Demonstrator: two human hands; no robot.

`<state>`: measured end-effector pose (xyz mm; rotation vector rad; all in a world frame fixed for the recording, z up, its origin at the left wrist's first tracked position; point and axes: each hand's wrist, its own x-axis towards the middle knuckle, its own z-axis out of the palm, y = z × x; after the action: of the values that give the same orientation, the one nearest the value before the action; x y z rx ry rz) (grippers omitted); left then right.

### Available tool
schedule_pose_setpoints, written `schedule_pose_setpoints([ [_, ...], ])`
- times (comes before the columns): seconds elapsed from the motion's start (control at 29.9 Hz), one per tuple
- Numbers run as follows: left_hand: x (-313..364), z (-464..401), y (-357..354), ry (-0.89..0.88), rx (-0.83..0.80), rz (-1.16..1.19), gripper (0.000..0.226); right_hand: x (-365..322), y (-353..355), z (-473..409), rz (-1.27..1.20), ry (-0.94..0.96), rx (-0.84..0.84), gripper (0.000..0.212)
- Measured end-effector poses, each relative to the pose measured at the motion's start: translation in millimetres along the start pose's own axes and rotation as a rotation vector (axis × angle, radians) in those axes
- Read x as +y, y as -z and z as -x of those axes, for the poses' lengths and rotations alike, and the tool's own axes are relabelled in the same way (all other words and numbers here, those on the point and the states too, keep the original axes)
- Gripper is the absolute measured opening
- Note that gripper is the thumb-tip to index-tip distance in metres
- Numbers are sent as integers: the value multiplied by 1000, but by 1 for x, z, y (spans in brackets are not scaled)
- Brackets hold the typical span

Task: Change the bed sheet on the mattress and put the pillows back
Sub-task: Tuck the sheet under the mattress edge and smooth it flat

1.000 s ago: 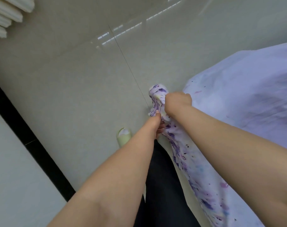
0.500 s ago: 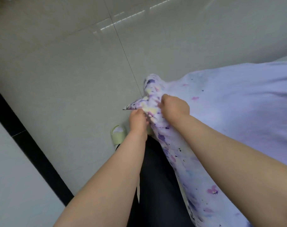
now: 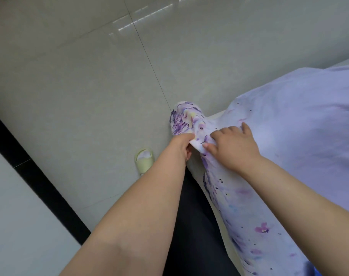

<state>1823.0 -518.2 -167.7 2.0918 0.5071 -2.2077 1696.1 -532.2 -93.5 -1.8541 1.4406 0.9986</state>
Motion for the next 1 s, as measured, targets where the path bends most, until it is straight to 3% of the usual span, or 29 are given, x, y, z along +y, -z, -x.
schedule_pose_setpoints([
  [0.17,2,-4,8,-135,-8,344,22,-6,-1,-14,57,67,-165,66],
  [0.33,2,-1,7,-137,-32,301,30,-17,3,-45,56,161,-373,67],
  [0.47,22,-6,-11,-229,-41,-57,31,-14,6,-46,-9,183,-421,67],
  [0.57,26,1,-31,-369,-49,-411,9,12,20,-32,-208,138,-309,55],
  [0.67,22,29,-52,-495,-208,-715,31,58,38,-21,-319,-17,-74,37],
  [0.74,15,34,-57,-507,-301,-813,41,79,42,-17,-334,-87,-40,33],
  [0.84,6,27,-57,-532,-327,-950,57,78,44,-22,-294,0,-77,40],
  [0.94,6,38,-54,-530,-323,-1158,48,61,43,-38,-187,74,-232,40],
  [1.0,5,39,-50,-516,-347,-1181,55,56,37,-50,-91,77,-341,38],
])
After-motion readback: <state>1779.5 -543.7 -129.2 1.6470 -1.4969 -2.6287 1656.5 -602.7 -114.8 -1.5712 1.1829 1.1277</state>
